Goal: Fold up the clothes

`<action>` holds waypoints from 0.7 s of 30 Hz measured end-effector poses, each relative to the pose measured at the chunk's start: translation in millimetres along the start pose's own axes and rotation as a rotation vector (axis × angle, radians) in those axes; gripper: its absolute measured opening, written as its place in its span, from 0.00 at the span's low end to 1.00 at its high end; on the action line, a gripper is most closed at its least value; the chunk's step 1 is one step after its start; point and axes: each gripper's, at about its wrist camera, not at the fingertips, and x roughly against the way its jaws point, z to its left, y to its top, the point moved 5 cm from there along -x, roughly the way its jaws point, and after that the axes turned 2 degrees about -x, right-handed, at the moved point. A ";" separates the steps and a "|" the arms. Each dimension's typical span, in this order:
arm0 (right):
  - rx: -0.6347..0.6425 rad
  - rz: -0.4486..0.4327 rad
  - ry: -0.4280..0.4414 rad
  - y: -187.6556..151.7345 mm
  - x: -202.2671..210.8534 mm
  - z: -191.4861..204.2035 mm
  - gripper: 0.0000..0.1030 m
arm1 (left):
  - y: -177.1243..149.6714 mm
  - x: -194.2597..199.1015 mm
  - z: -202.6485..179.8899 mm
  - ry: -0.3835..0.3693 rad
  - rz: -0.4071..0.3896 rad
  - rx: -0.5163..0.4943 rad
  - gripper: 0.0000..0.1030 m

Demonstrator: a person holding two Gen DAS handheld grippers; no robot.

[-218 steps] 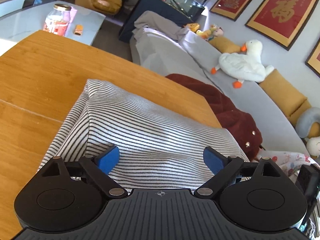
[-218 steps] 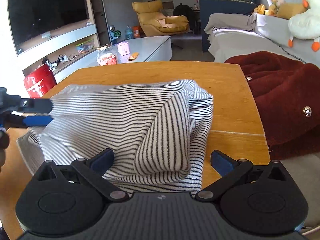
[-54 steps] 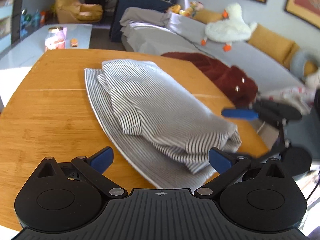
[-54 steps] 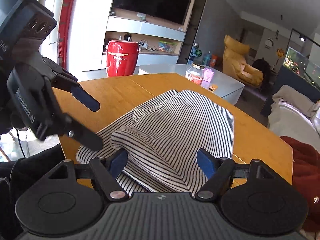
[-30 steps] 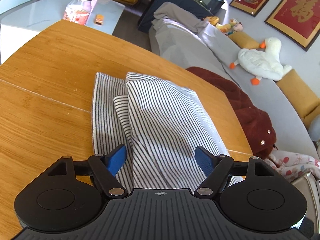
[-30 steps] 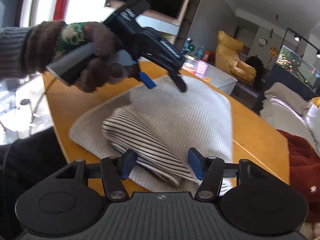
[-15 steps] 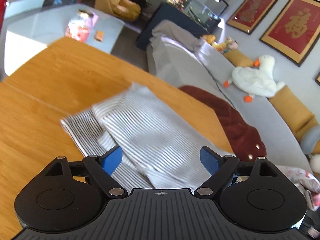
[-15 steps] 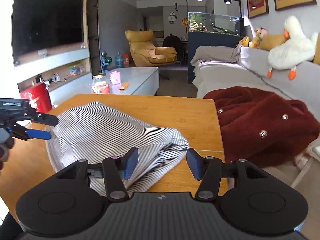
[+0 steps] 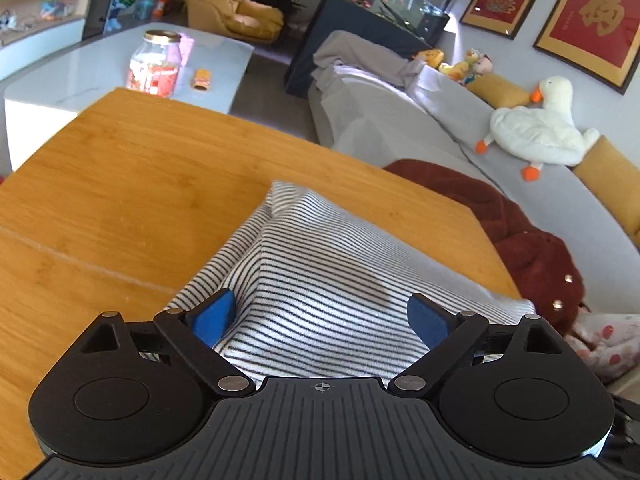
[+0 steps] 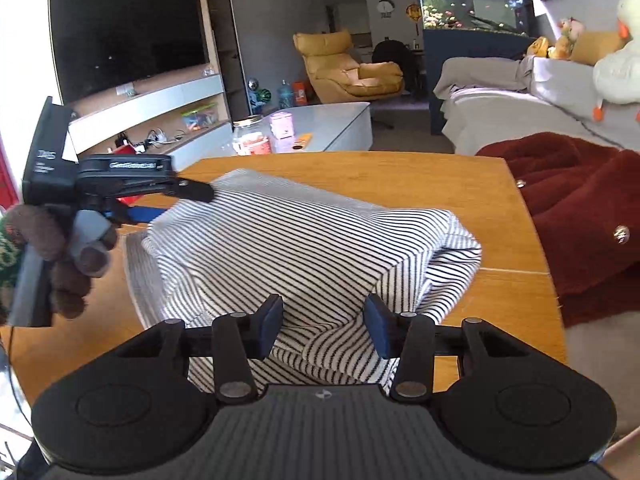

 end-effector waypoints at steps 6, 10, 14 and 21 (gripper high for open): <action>-0.176 -0.040 -0.019 10.4 25.2 -32.0 0.55 | -25.1 56.6 5.3 -0.133 -0.032 0.167 0.93; -0.333 -0.045 0.065 8.8 44.0 -41.9 0.58 | -33.4 65.1 4.8 -0.231 0.006 0.250 0.92; -0.499 -0.015 0.136 -3.4 52.2 -46.9 0.59 | -41.3 46.6 -0.1 -0.212 0.046 0.249 0.92; -0.670 0.064 0.113 -24.5 19.1 -56.9 0.62 | -41.4 17.6 4.0 -0.103 0.028 0.247 0.91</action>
